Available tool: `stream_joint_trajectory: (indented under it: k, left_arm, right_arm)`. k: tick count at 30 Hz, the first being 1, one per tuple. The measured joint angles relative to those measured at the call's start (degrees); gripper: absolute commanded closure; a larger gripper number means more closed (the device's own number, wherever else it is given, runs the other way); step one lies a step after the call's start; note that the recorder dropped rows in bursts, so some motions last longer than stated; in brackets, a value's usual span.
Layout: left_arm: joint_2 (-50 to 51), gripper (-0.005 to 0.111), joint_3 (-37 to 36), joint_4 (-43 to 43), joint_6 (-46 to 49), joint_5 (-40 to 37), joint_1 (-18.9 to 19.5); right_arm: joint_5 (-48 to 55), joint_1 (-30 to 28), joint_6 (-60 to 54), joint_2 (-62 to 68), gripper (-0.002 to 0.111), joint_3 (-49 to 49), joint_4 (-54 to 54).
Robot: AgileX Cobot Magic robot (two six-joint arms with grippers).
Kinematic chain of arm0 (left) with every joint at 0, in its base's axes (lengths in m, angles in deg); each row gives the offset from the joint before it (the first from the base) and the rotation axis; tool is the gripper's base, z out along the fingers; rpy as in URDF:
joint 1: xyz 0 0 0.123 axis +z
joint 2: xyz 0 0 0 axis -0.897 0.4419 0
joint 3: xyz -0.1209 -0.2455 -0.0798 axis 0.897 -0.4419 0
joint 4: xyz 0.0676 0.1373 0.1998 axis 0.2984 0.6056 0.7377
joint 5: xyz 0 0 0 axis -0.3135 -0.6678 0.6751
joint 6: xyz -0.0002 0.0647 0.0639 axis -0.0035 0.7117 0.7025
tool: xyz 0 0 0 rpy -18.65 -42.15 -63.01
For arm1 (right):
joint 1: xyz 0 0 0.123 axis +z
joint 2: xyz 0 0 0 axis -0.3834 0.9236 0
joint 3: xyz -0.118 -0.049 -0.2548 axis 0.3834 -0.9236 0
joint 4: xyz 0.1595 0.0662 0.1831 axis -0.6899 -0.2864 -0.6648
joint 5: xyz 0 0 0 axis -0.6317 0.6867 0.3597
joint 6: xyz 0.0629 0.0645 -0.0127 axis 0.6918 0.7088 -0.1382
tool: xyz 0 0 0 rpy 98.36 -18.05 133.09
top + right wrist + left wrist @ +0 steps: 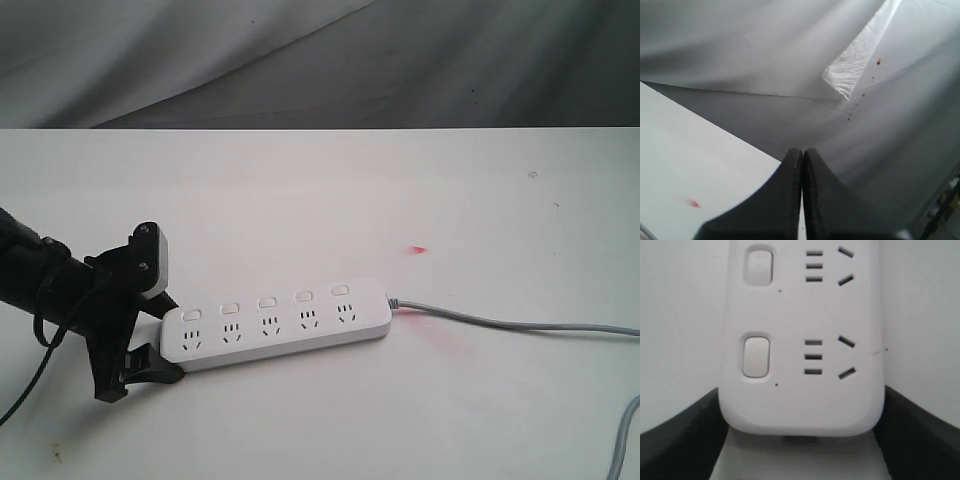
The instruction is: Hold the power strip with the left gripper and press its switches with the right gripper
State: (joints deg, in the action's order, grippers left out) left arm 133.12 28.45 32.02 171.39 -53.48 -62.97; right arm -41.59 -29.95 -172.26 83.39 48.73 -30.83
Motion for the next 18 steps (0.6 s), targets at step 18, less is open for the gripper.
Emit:
stream_joint_trajectory:
  k: [18]
  left_arm:
    - [0.0, 0.056, 0.0, 0.0, 0.0, 0.0, 0.0]
  right_arm:
    - [3.1, -8.83, 28.82, -4.35, 0.108, -5.13, 17.1]
